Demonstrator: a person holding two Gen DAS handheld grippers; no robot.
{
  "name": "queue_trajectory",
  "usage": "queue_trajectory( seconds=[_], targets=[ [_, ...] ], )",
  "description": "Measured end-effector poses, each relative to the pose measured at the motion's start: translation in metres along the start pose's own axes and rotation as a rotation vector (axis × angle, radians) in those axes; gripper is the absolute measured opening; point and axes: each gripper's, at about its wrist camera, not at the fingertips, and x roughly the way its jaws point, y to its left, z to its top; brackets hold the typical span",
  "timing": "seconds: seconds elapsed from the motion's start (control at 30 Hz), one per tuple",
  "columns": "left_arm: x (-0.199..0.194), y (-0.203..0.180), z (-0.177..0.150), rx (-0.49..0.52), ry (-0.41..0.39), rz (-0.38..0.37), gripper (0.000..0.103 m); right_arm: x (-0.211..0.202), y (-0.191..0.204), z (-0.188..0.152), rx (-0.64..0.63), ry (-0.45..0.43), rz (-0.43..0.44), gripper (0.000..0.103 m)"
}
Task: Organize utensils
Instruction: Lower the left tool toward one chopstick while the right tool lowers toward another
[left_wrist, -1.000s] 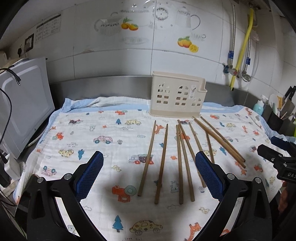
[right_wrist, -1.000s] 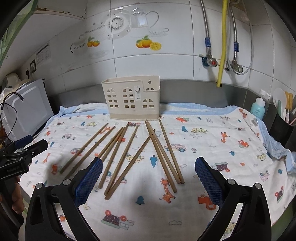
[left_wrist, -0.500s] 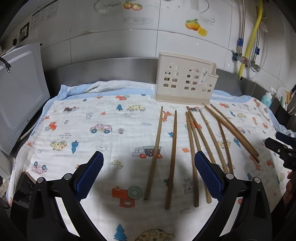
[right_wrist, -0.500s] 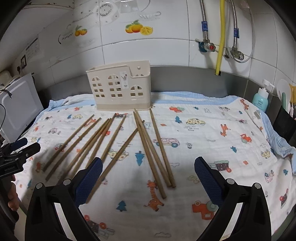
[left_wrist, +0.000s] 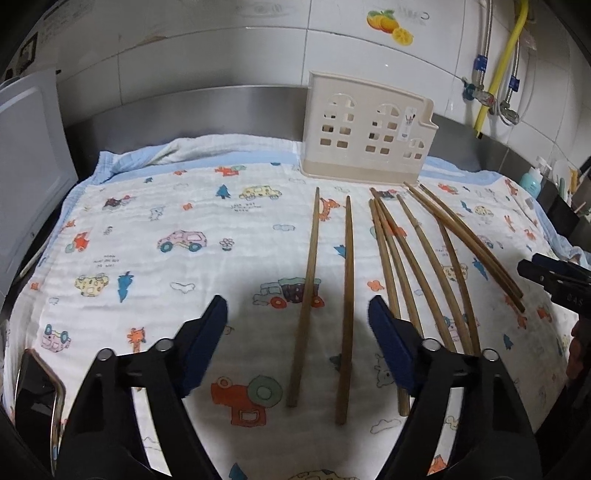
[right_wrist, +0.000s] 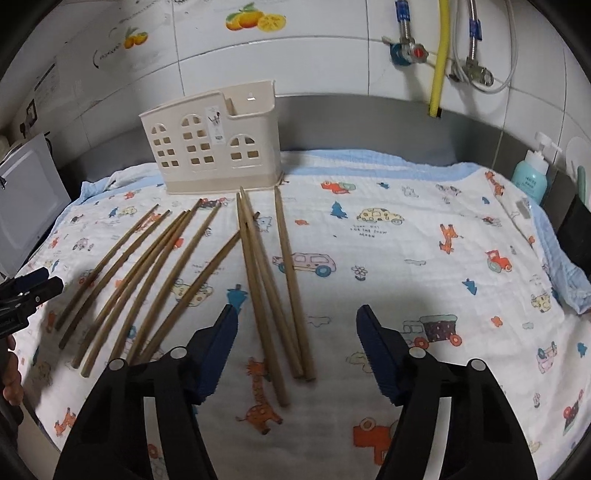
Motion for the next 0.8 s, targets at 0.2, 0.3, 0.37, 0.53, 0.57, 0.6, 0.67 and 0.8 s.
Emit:
queue_trajectory(
  seconds=[0.2, 0.3, 0.37, 0.53, 0.57, 0.6, 0.67, 0.8],
  targets=[
    [0.014, 0.003, 0.001, -0.018, 0.044, -0.032, 0.061, 0.011, -0.005, 0.002, -0.011, 0.033, 0.01, 0.047],
    [0.019, 0.006, 0.001, -0.024, 0.06, -0.041, 0.053, 0.018, -0.007, 0.003, -0.01, 0.053, 0.014, 0.04],
    [0.021, 0.006, 0.001, -0.023, 0.067, -0.042, 0.051, 0.02, -0.007, 0.003, -0.014, 0.058, 0.024, 0.03],
    [0.027, 0.009, 0.001, -0.03, 0.086, -0.05, 0.045, 0.028, -0.005, 0.001, -0.031, 0.081, 0.022, 0.016],
    [0.028, 0.009, 0.001, -0.032, 0.09, -0.047, 0.044, 0.029, -0.005, 0.001, -0.037, 0.087, 0.019, 0.014],
    [0.03, 0.01, 0.001, -0.037, 0.095, -0.048, 0.044, 0.03, -0.005, 0.0, -0.035, 0.089, 0.024, 0.013],
    [0.031, 0.011, 0.001, -0.037, 0.097, -0.046, 0.044, 0.031, -0.005, 0.0, -0.038, 0.091, 0.031, 0.01],
    [0.035, 0.012, -0.001, -0.039, 0.11, -0.048, 0.04, 0.031, -0.004, 0.0, -0.044, 0.091, 0.034, 0.006]
  ],
)
